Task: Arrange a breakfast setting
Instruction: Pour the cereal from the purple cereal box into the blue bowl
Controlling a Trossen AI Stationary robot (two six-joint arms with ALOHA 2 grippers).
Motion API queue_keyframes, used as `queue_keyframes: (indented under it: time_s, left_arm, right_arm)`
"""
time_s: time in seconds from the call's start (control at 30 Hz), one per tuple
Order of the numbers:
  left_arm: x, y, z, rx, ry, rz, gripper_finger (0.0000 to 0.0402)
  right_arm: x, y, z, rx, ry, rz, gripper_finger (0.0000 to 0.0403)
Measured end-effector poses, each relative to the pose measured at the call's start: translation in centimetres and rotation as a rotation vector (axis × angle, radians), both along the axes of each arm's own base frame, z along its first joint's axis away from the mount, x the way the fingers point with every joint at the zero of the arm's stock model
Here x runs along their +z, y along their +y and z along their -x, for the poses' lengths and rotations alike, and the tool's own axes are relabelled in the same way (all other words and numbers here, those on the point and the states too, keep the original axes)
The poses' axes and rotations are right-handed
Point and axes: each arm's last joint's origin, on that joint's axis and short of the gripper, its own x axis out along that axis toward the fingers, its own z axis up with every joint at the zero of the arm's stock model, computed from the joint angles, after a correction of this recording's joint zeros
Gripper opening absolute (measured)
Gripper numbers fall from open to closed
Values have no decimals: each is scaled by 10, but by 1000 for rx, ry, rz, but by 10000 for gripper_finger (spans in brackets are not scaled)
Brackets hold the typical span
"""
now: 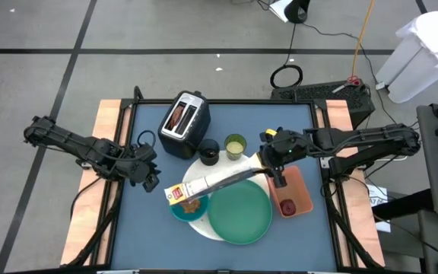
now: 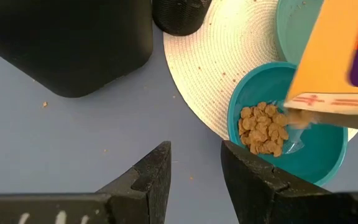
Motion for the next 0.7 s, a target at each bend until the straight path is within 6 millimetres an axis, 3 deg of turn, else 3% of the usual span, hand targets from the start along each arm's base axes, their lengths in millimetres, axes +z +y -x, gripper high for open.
queue_keyframes:
  time_s: [0.13, 0.27, 0.47, 0.7]
  left_arm:
    - [0, 0, 0, -1, 1, -1, 145]
    - [0, 0, 0, -1, 0, -1, 145]
    - [0, 0, 0, -3, 0, -2, 145]
    - [0, 0, 0, -2, 0, -1, 145]
  right_arm:
    - [-6, 0, -3, 2, 34, 5, 167]
    - [1, 2, -5, 24, -36, 18, 167]
    - [-5, 2, -1, 21, 38, 19, 167]
    - [1, 2, 0, 21, -1, 17, 167]
